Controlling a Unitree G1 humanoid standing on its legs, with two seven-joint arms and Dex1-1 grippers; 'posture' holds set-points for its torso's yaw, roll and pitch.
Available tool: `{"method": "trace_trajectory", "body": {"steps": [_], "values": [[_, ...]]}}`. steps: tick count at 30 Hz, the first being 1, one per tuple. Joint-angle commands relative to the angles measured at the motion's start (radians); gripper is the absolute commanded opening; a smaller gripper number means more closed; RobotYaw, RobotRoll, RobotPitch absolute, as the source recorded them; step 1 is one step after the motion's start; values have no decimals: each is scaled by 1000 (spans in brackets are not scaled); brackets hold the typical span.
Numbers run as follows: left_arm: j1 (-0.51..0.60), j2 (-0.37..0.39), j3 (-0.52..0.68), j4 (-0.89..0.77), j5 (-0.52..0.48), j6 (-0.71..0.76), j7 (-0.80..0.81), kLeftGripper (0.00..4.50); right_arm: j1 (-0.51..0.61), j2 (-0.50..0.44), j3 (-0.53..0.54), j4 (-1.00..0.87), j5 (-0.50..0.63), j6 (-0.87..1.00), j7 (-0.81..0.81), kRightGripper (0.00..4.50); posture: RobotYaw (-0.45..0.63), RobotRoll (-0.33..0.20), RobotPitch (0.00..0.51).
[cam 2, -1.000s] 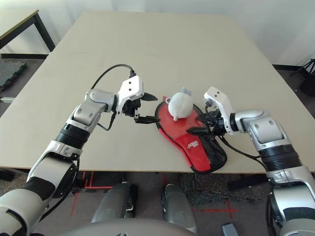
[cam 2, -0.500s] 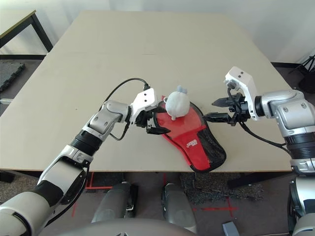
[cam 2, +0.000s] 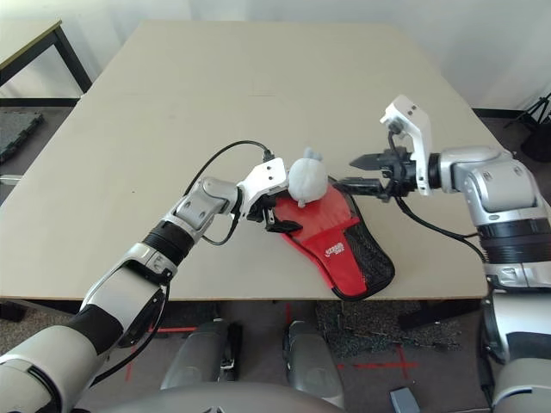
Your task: Store the ping-pong paddle in its case and zip it.
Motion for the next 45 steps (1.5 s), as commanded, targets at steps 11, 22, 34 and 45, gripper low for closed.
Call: {"method": "trace_trajectory", "body": {"steps": [11,22,34,45], "values": [[36,29,-34,-15,31,18,-30,4471,-10,157,63,249,-112,-131,-100,4500,57,0,86],[57,49,-29,-51,25,47,-37,4500,-31,202,38,365,-140,-177,-124,2119,55,0,84],[60,30,-31,-45,22,49,-37,4500,-216,234,-34,702,-195,-402,-277,135,53,0,85],[78,19,-38,-69,22,63,-38,4500,-321,230,-69,959,-241,-555,-390,131,69,0,95]]}}
